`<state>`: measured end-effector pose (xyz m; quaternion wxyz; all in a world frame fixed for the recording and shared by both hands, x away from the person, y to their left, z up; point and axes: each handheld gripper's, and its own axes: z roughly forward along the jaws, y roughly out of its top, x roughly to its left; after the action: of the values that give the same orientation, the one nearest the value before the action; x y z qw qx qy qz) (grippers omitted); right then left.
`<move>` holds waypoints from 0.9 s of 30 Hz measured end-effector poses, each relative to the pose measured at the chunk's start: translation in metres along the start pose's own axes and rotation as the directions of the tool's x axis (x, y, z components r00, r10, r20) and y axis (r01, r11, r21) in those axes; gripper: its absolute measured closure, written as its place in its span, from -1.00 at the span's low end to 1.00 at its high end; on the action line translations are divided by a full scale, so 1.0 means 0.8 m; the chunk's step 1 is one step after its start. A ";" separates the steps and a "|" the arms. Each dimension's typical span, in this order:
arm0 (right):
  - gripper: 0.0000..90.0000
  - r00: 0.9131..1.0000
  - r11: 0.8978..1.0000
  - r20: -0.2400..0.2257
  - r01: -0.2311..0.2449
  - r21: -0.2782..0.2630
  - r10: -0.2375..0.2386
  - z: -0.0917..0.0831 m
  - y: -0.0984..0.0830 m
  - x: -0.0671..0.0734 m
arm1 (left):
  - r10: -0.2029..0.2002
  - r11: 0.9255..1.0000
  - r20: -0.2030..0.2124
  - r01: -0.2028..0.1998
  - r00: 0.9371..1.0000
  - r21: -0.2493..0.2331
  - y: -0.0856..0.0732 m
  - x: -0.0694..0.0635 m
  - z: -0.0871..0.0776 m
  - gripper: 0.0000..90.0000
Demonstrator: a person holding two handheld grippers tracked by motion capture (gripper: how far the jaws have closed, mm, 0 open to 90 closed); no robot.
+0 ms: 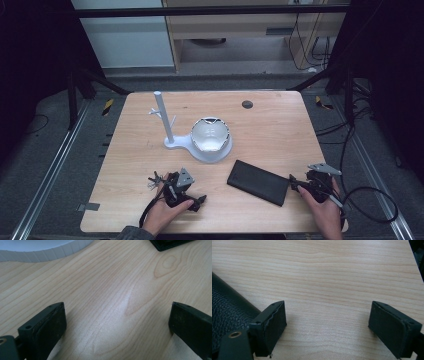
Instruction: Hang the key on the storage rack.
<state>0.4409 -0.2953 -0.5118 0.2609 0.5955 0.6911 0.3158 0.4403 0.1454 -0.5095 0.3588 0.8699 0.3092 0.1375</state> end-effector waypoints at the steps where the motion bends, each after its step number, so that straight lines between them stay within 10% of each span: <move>1: -0.68 1.000 1.000 0.001 -0.002 0.000 0.002 0.000 0.000 0.000 | 0.015 1.000 0.015 -0.015 1.000 -0.002 -0.003 0.001 -0.003 -0.98; 10: -0.68 1.000 1.000 -0.001 0.007 0.001 -0.007 -0.003 -0.003 0.003 | 0.040 0.999 -0.054 -0.040 0.998 -0.013 0.008 0.026 -0.046 -0.86; 20: -0.68 1.000 1.000 -0.007 0.010 0.003 -0.010 -0.007 -0.007 0.006 | 0.048 0.978 -0.110 -0.024 0.993 0.209 -0.003 0.093 -0.101 -0.88; 27: -0.68 1.000 1.000 -0.008 0.014 0.002 -0.014 -0.008 -0.008 0.006 | 0.027 0.975 -0.119 0.000 0.993 0.221 -0.015 0.113 -0.114 -0.84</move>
<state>0.4312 -0.2922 -0.5120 0.2596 0.5896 0.6966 0.3158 0.4628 0.2585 -0.4523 0.2398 0.8965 0.3376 0.1576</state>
